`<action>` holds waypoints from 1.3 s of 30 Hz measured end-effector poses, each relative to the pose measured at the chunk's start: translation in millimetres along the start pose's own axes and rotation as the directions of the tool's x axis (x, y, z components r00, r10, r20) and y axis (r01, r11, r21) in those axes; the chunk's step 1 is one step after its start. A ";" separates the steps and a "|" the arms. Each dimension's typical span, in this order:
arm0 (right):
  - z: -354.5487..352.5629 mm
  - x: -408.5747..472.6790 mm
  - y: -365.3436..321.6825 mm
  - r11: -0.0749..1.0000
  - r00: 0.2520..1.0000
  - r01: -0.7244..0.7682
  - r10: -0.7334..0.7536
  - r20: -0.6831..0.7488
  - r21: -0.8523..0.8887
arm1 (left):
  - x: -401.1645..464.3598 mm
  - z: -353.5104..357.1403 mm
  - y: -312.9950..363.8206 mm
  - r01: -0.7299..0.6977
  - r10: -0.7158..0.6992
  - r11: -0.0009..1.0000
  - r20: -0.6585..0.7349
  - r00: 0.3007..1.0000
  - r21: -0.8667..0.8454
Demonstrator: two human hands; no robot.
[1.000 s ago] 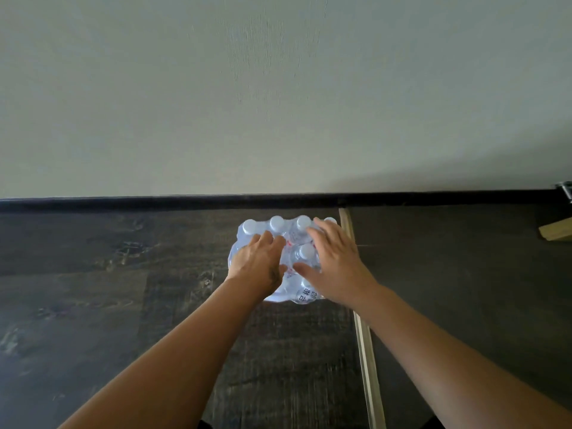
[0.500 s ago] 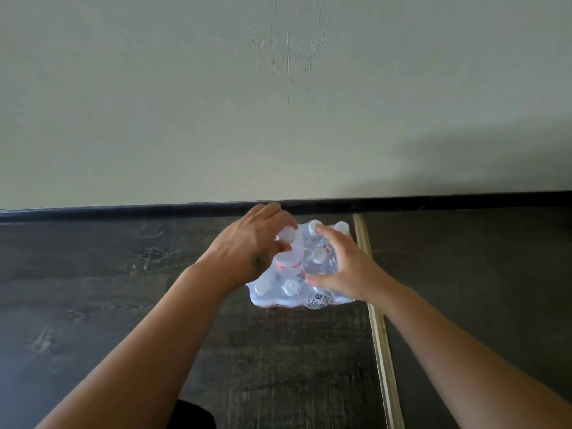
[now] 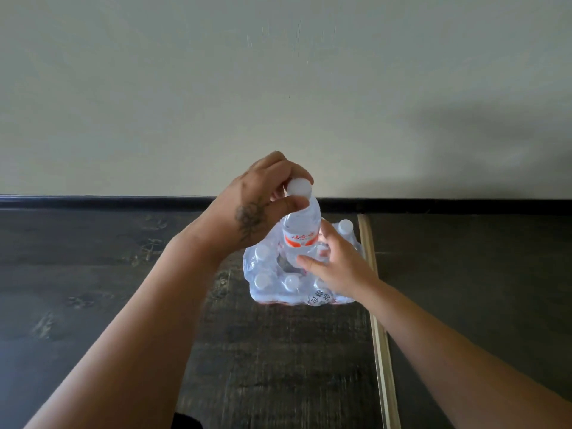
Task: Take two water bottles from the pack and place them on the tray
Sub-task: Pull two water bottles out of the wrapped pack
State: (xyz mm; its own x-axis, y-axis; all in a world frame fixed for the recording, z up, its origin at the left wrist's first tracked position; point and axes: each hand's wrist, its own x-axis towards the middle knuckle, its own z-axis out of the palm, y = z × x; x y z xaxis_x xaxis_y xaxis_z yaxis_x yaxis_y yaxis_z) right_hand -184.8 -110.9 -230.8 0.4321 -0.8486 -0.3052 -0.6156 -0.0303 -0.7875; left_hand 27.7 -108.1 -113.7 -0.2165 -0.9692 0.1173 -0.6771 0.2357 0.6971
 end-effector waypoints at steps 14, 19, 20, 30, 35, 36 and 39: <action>-8.8 8.7 -22.5 0.963 0.995 0.066 -0.082 0.053 0.260 | -10.3 14.6 -24.5 0.266 -0.231 0.919 0.150 0.961 -0.290; -18.9 17.2 -33.3 0.948 0.994 0.108 -0.102 -0.036 0.298 | -13.8 24.5 -45.0 0.371 -0.290 0.888 0.294 0.910 -0.271; -20.9 19.4 -34.2 0.939 0.994 0.110 -0.101 -0.045 0.326 | -13.8 26.8 -47.0 0.369 -0.284 0.886 0.301 0.911 -0.281; -36.9 32.3 -38.9 0.915 0.984 0.171 -0.177 -0.017 0.365 | -4.0 28.3 -55.4 0.341 -0.282 0.842 0.199 0.939 -0.418; -34.7 40.9 -16.2 0.965 0.995 0.020 0.007 -0.100 0.260 | -3.2 33.8 -56.8 0.363 -0.299 0.858 0.220 0.929 -0.364; -33.6 41.2 -11.0 0.994 0.994 -0.027 0.038 -0.098 0.110 | -3.2 34.5 -57.7 0.368 -0.304 0.863 0.226 0.926 -0.346; -25.8 39.1 12.2 0.881 1.000 0.006 -0.009 -0.005 -0.473 | -3.5 32.9 -61.8 0.394 -0.322 0.858 0.254 0.912 -0.328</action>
State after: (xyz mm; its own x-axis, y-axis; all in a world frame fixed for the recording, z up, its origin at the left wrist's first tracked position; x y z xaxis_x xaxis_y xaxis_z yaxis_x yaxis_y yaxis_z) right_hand -192.4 -158.1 -238.5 0.4348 -0.8508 -0.2952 -0.8515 -0.2817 -0.4423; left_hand 47.1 -116.9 -180.5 -0.1577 -0.9418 -0.2968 -0.4359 -0.2033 0.8767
